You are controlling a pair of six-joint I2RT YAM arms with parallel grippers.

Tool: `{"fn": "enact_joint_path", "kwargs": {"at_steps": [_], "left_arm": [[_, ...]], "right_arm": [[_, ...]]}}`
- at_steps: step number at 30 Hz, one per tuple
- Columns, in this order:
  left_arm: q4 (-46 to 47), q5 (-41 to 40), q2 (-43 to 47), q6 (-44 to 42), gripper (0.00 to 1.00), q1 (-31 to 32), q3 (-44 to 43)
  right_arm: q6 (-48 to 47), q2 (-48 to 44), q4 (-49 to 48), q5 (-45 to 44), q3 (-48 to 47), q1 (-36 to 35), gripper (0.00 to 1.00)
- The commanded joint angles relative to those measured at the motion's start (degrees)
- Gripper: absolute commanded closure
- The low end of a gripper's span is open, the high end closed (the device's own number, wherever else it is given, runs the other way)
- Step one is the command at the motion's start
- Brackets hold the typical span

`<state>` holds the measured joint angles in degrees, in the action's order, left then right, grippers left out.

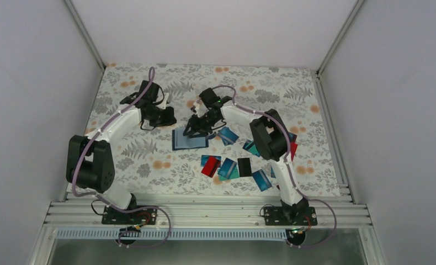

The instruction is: Put the credit cards into the card holder

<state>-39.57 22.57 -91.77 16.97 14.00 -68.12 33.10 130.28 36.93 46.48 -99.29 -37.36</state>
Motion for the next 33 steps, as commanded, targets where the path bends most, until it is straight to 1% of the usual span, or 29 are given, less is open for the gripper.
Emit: {"fn": "enact_joint_path", "kwargs": {"at_steps": [1, 9, 18, 21, 24, 26, 29, 33], "left_arm": [[-0.6, -1.1, 2.7, 0.9, 0.97, -1.3, 2.8], [-1.1, -1.0, 4.7, 0.5, 0.97, -1.8, 4.6], [-2.5, -1.2, 8.7, 0.7, 0.97, -1.9, 4.0], [-2.9, -1.0, 10.4, 0.6, 0.97, -1.8, 3.9], [-3.0, -0.7, 12.3, 0.3, 0.97, -1.7, 4.4], [-2.8, 0.6, 13.3, 0.0, 0.97, -1.5, 5.3], [-2.0, 1.9, 14.3, -0.2, 0.97, 0.2, 6.7], [-0.4, 2.7, 14.9, 0.5, 0.97, 4.4, 8.4]], "right_arm": [[-0.1, 3.2, 1.8, 2.4, -4.5, -2.4, 0.61], [0.0, 5.5, 2.2, 4.2, -8.8, -3.0, 0.52], [-2.3, 6.1, 6.2, 4.4, -17.3, -2.6, 0.50], [-3.7, 3.9, 7.4, 2.3, -17.2, -1.8, 0.50], [-5.4, 0.4, 9.0, -1.7, -15.3, -0.7, 0.49], [-6.0, -2.8, 9.3, -4.8, -11.9, -0.1, 0.49], [-6.1, -8.9, 8.5, -9.5, -4.7, 1.1, 0.49], [-5.9, -17.3, 7.0, -15.9, 6.2, 2.2, 0.49]]}}
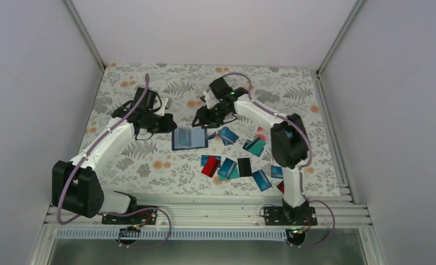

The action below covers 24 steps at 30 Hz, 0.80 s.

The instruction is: Put the credit cards into the card holder

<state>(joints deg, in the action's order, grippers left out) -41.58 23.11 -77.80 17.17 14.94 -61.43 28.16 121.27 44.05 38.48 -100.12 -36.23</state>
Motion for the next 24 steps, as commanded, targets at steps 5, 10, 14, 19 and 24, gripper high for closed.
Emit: {"fn": "enact_joint_path", "kwargs": {"at_steps": [5, 10, 14, 19, 24], "left_arm": [[4.0, 2.1, -0.2, 1.8, 0.97, 10.0, 2.5], [6.7, 1.6, -2.8, 3.4, 0.96, 16.7, 3.6], [7.5, -0.2, -5.7, 4.6, 0.93, 21.6, 3.8], [9.2, -2.8, -8.9, 5.2, 0.81, 27.8, 5.2], [12.0, -6.5, -13.1, 7.6, 0.71, 31.0, 5.7]], "right_arm": [[0.7, -20.0, -1.6, -14.1, 20.3, 2.3, 0.48], [4.5, -29.7, -1.5, -18.6, 33.4, 3.2, 0.45], [8.3, -35.1, -1.6, -19.7, 41.9, 3.3, 0.43], [11.6, -39.3, -4.0, -18.5, 50.1, 3.1, 0.42], [11.5, -40.2, -7.8, -15.8, 52.6, 3.0, 0.42]]}}
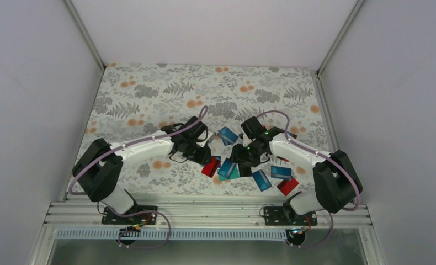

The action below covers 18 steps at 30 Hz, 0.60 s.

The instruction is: Put the credit cards into the card holder

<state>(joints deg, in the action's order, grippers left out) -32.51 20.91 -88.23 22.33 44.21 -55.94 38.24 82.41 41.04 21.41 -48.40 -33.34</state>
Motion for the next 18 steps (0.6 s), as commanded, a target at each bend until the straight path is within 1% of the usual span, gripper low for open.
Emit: {"fn": "enact_joint_path", "kwargs": {"at_steps": [1, 3, 6, 12, 18], "left_arm": [[2.6, -6.0, -3.7, 3.2, 0.69, 1.9, -0.6], [2.0, -9.3, -6.0, 4.5, 0.67, 2.0, -2.2], [1.5, -12.6, -9.3, 5.7, 0.66, 2.3, -4.3], [1.1, -14.7, -14.9, 6.8, 0.66, 3.1, -9.2], [0.4, -16.6, -18.3, 7.3, 0.67, 5.1, -12.0]], "right_arm": [[1.5, -1.3, -5.0, 1.2, 0.9, 0.1, 0.42], [1.8, -1.9, -5.3, 1.3, 1.2, 0.1, 0.42], [2.2, -3.9, -5.7, 1.6, 2.9, 0.1, 0.42], [2.4, -8.3, -5.2, 1.8, 7.2, 0.1, 0.43], [3.8, -12.8, -5.1, 1.9, 10.1, 0.0, 0.43]]}}
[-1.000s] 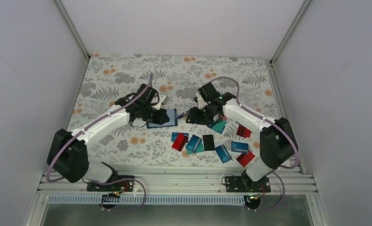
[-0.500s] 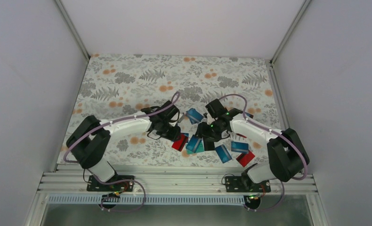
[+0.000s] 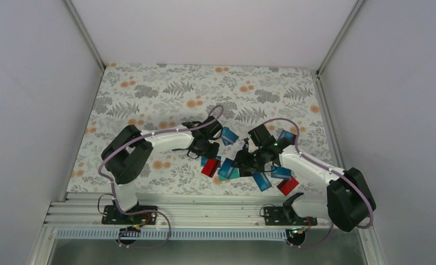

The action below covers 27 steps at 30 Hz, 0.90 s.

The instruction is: Put the credit cards into the card holder

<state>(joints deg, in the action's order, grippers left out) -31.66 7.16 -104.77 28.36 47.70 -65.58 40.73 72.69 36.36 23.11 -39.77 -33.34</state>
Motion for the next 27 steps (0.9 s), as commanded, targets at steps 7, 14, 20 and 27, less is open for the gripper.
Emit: {"fn": "enact_joint_path", "kwargs": {"at_steps": [7, 14, 20, 27], "left_arm": [[-3.3, -7.5, -4.1, 1.9, 0.71, 5.5, -2.4], [-6.4, -12.1, -4.1, 4.0, 0.71, 9.5, 0.1], [-7.3, -12.2, -0.8, 7.4, 0.72, 12.5, 5.3], [-8.9, -12.9, 4.4, 10.1, 0.71, 14.4, 5.1]], "right_arm": [[1.7, -5.6, 0.2, 0.0, 2.9, 0.0, 0.43], [2.2, -6.5, -0.6, 0.5, 4.6, 0.1, 0.43], [2.3, -7.1, -0.9, 0.6, 5.2, 0.1, 0.43], [3.0, -6.7, -6.1, 4.8, 5.7, 0.0, 0.44]]}}
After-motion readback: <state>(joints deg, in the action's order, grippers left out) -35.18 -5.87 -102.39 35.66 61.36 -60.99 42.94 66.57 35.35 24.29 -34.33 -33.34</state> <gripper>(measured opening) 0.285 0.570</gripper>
